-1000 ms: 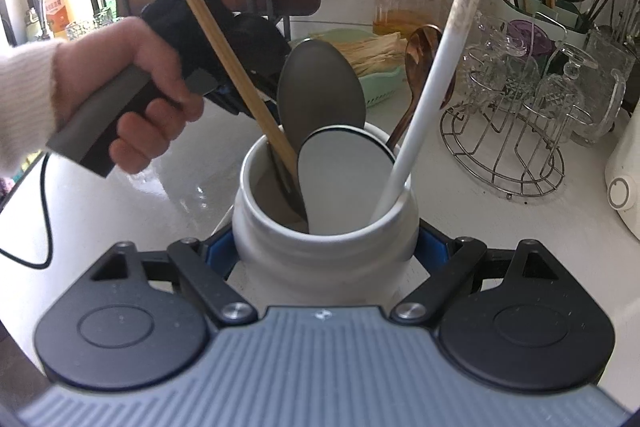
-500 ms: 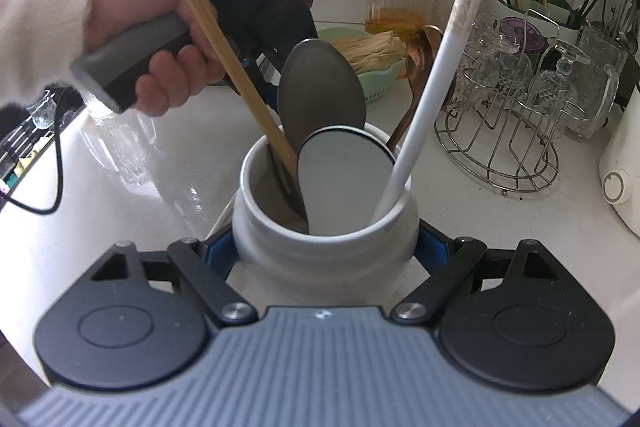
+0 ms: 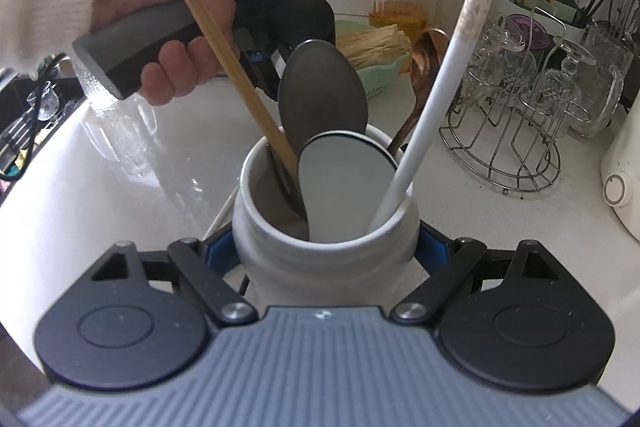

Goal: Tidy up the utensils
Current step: 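Grasp the black chopstick with the left tool, then lift the black chopstick with the left tool toward the crock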

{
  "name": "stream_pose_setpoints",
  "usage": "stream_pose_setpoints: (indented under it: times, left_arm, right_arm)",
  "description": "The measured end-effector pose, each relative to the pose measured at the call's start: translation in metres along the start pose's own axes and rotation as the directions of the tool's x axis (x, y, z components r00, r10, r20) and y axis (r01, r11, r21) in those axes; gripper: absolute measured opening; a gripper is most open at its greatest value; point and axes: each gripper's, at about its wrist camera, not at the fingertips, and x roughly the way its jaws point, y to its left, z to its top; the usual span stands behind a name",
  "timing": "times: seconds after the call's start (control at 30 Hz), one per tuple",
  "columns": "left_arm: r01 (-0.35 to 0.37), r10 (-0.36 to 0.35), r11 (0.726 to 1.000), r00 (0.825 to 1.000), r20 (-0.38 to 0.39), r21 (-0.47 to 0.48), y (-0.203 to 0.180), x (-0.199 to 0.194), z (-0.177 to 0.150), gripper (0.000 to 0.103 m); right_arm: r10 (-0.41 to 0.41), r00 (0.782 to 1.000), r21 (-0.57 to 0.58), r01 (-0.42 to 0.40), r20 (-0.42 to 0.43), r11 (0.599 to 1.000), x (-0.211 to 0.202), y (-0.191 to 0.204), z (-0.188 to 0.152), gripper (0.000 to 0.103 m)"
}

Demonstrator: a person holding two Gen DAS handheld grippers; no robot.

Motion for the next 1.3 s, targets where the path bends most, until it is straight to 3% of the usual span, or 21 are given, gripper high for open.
stream_pose_setpoints:
  times: [0.4, 0.57, 0.87, 1.0, 1.2, 1.3]
  left_arm:
    - [0.066, -0.063, 0.995, 0.997, 0.033, -0.070, 0.021, -0.020, -0.041, 0.005]
    - [0.096, -0.090, 0.992, 0.992, 0.085, -0.078, 0.033, -0.045, -0.065, 0.005]
    - [0.128, -0.106, 0.988, 0.968, 0.229, -0.082, 0.052, -0.108, -0.112, 0.005]
    - [0.107, -0.081, 0.991, 0.952, 0.294, -0.074, 0.053, -0.132, -0.131, 0.005]
    - [0.123, -0.075, 0.985, 0.939, 0.335, -0.124, 0.054, -0.153, -0.162, 0.005]
    - [0.095, -0.041, 0.986, 0.932, 0.360, -0.134, 0.047, -0.163, -0.175, 0.005]
  right_arm:
    - [-0.010, 1.000, 0.013, 0.010, 0.021, 1.000, -0.002, 0.001, -0.003, 0.091]
    - [-0.015, 1.000, 0.020, 0.015, 0.026, 1.000, -0.002, 0.002, -0.003, 0.091]
    - [-0.043, 0.999, 0.046, 0.042, 0.016, 0.998, -0.001, 0.005, -0.002, 0.091]
    - [-0.044, 0.999, 0.041, 0.043, 0.008, 0.998, 0.000, 0.006, -0.001, 0.091]
    - [-0.042, 0.999, 0.046, 0.042, 0.004, 0.998, -0.001, 0.005, -0.001, 0.091]
    - [-0.038, 0.999, 0.045, 0.038, -0.002, 0.998, -0.001, 0.005, 0.000, 0.091]
